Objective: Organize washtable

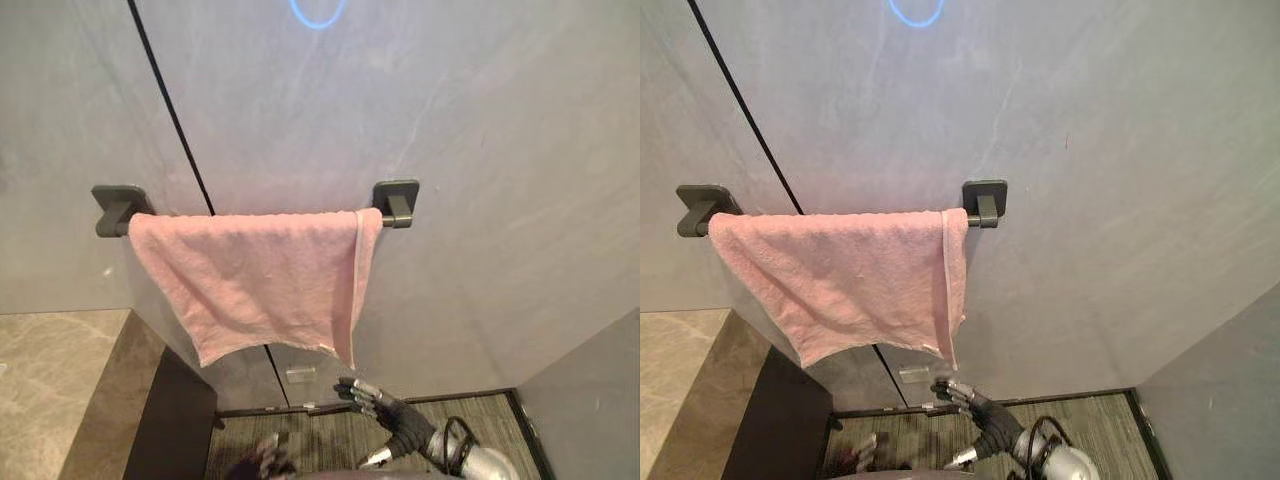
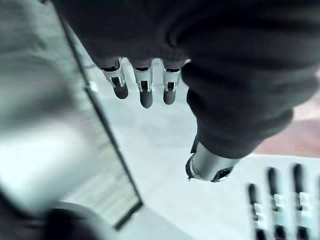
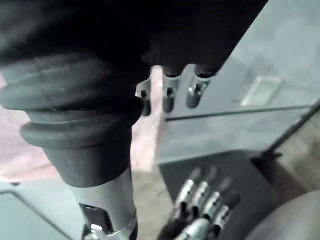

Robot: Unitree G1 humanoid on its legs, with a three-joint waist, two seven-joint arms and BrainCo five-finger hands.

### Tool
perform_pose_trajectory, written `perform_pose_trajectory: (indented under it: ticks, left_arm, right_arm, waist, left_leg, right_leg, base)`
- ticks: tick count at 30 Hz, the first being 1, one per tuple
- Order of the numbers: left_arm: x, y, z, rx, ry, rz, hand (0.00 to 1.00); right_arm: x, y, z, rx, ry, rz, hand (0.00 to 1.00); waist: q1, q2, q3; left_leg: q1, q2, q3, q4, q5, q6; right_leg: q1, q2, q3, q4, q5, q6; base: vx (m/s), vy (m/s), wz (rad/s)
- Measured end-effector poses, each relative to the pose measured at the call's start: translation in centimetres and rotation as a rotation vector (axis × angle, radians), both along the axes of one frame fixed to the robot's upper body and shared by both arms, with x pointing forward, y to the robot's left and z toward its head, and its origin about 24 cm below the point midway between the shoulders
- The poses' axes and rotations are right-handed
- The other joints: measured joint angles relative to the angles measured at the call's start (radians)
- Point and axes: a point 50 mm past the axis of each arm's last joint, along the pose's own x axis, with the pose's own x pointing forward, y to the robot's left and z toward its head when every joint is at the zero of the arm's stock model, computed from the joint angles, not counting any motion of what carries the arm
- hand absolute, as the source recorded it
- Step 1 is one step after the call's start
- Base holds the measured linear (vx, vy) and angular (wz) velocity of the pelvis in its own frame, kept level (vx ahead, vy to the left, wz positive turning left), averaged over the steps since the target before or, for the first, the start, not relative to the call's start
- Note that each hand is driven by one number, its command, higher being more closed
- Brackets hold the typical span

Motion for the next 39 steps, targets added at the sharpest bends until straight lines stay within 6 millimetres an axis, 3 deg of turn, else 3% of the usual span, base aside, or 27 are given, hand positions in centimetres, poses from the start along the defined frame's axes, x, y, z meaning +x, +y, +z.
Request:
perform_pose_trajectory:
  ticks: [2,6,10,12,17,24,39]
  left_arm:
    - [2.1,0.1,2.2,-0.090,-0.127,0.026,0.00]
    - [7.8,0.1,8.3,-0.197,-0.487,0.017,0.00]
    - [11.6,1.3,13.5,-0.228,-0.801,0.084,0.00]
    - [12.4,2.0,14.9,-0.211,-0.885,0.118,0.00]
    - [13.1,2.4,15.5,-0.199,-0.924,0.151,0.00]
    - [13.5,3.4,15.9,-0.153,-0.955,0.189,0.00]
    - [14.2,3.6,15.7,-0.167,-0.992,0.270,0.00]
  right_arm:
    - [1.6,0.3,1.4,0.065,-0.055,-0.001,0.00]
    - [4.8,2.1,7.8,0.280,-0.314,0.077,0.00]
    - [6.8,2.8,10.6,0.395,-0.412,0.050,0.00]
    - [7.4,3.4,11.0,0.444,-0.418,0.038,0.00]
    - [8.6,5.4,10.4,0.478,-0.385,0.008,0.00]
    - [9.3,6.5,10.4,0.435,-0.422,0.015,0.00]
    - [10.1,6.0,10.7,0.424,-0.458,-0.056,0.00]
  waist:
    - [0.002,0.008,-0.004]
    - [0.005,0.005,0.005]
    - [0.029,0.016,0.012]
    - [0.028,0.016,0.013]
    - [0.029,0.009,0.019]
    - [0.031,0.004,0.023]
    - [0.029,-0.007,0.030]
  left_leg:
    - [0.000,-0.004,0.000,0.001,0.000,0.001]
    - [0.005,-0.009,-0.027,0.006,0.006,0.007]
    - [0.023,-0.014,-0.029,0.007,0.006,0.008]
    - [0.026,-0.016,-0.029,0.007,0.006,0.008]
    - [0.042,-0.018,-0.027,0.004,0.005,0.009]
    - [0.025,-0.014,-0.002,0.000,0.005,0.009]
    - [-0.015,-0.013,-0.001,-0.001,0.008,0.012]
  right_leg:
    - [0.000,-0.004,-0.001,0.000,0.003,0.004]
    - [0.017,-0.008,-0.022,0.001,0.011,0.006]
    - [0.036,-0.013,-0.023,0.008,0.007,0.008]
    - [0.037,-0.015,-0.022,0.011,0.005,0.007]
    - [0.032,-0.018,-0.020,0.044,-0.016,0.006]
    - [-0.002,-0.014,0.003,0.046,-0.019,-0.003]
    - [-0.033,-0.012,0.008,0.025,0.006,0.005]
  base:
    - [0.03,0.004,0.02]
    - [0.06,-0.007,0.11]
    - [0.05,-0.005,0.02]
    - [0.00,0.000,0.00]
    - [-0.02,-0.001,0.00]
    - [-0.05,0.001,-0.08]
    - [0.01,-0.004,-0.02]
